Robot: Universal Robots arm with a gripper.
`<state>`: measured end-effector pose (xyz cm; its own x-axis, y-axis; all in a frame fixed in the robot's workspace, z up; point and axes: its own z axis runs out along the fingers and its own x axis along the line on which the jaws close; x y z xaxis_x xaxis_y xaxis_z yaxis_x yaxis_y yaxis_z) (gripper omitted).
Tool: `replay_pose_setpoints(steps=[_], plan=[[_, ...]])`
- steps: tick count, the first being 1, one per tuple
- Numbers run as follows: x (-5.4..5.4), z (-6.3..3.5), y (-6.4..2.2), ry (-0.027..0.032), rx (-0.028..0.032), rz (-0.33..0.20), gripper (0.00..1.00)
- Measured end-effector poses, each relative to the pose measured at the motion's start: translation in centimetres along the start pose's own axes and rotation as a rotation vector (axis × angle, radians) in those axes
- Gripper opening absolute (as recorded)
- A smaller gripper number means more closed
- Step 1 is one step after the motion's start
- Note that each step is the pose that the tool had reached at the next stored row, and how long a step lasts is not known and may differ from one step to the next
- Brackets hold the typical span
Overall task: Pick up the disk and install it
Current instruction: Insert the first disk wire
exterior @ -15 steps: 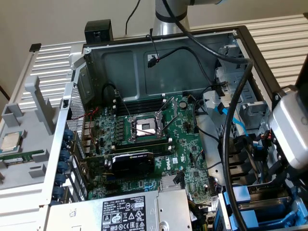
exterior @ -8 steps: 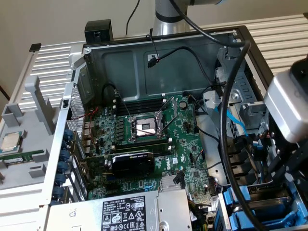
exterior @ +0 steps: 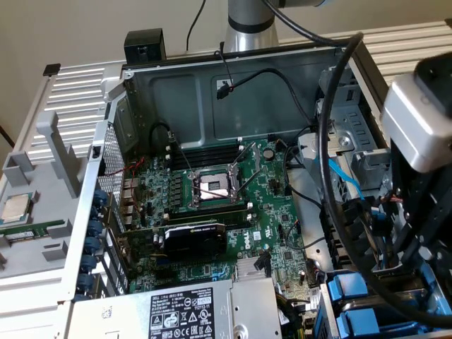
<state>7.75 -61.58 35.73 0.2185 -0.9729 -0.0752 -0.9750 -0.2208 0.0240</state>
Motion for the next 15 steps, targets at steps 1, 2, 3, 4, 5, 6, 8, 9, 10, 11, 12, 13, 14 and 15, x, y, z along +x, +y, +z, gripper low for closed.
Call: replay_pose_setpoints(steps=[1,2,3,4,5,6,8,9,10,11,12,13,14,15], plan=[[-0.13,-0.1,-0.01,0.0068,-0.0015,0.0,0.17],[-0.19,-0.17,0.03,0.0122,-0.0028,0.001,0.17],[-0.21,-0.2,0.08,0.0157,-0.0035,0.001,0.17],[-0.23,-0.23,0.14,0.0182,-0.0041,0.001,0.17],[-0.25,-0.24,0.19,0.0199,-0.0043,0.002,0.17],[-0.26,-0.25,0.24,0.021,-0.0046,0.003,0.17],[-0.27,-0.26,0.31,0.0218,-0.0044,0.007,0.17],[-0.28,-0.26,0.33,0.0223,-0.0044,0.011,0.17],[-0.29,-0.25,0.32,0.0242,-0.0046,0.013,0.17],[-0.33,-0.26,0.32,0.0312,-0.0061,0.014,0.17],[-0.38,-0.26,0.31,0.0414,-0.0084,0.014,0.17],[-0.47,-0.24,0.3,0.0563,-0.0116,0.015,0.17],[-0.58,-0.23,0.28,0.0742,-0.0155,0.016,0.17],[-0.71,-0.23,0.25,0.0918,-0.0193,0.016,0.17]])
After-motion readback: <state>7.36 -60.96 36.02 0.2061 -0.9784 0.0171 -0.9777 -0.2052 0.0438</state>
